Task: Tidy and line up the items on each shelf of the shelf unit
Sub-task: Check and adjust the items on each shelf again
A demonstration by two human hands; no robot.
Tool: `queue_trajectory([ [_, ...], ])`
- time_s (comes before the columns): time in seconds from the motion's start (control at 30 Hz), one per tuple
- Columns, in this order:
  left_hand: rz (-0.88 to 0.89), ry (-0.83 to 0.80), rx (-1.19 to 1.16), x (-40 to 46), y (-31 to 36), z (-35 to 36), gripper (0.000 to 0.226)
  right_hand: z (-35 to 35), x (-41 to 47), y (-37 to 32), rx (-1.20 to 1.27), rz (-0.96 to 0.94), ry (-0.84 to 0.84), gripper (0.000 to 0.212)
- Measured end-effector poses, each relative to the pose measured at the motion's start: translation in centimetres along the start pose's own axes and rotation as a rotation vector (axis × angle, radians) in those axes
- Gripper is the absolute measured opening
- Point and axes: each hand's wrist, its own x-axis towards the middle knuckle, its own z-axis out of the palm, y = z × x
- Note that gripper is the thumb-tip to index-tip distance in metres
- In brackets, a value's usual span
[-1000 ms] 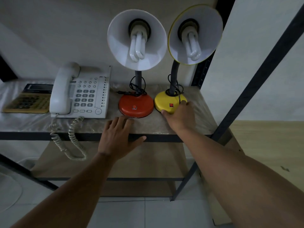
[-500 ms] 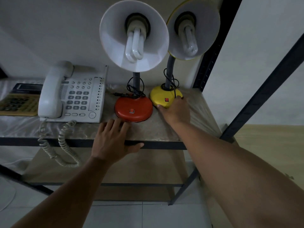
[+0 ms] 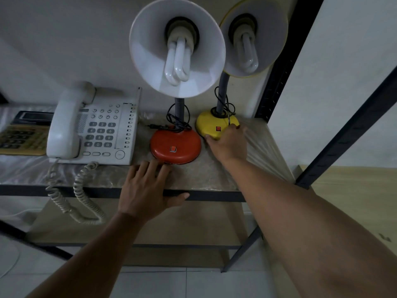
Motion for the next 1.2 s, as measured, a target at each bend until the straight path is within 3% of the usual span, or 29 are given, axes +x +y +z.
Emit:
queue_trajectory([
  [0.33, -0.013, -0.038, 0.001, 0.1, 0.0, -0.3, 0.083, -0.1, -1.1, 0.3, 0.021, -0.032, 0.001, 0.081],
  [0.57, -0.033, -0.109, -0.002, 0.1, 0.2, -1.5, 0.079, -1.4, -5.9, -0.6, -0.079, -0.186, 0.013, 0.064],
  [0.73, -0.020, -0.184, -0.027, 0.1, -0.3, -2.1, 0.079, -1.3, -9.5, -1.8, 0.049, -0.298, -0.077, 0.052],
  [0.93, -0.006, -0.208, -0.003, -0.1, -0.7, -2.1, 0.079, -0.3, -11.0, -4.6, 0.013, -0.285, -0.091, 0.073],
  [1.2, -0.031, -0.155, 0.005, -0.5, -0.9, -1.9, 0.087, 2.2, -10.5, -7.3, -0.038, -0.169, -0.028, 0.063],
])
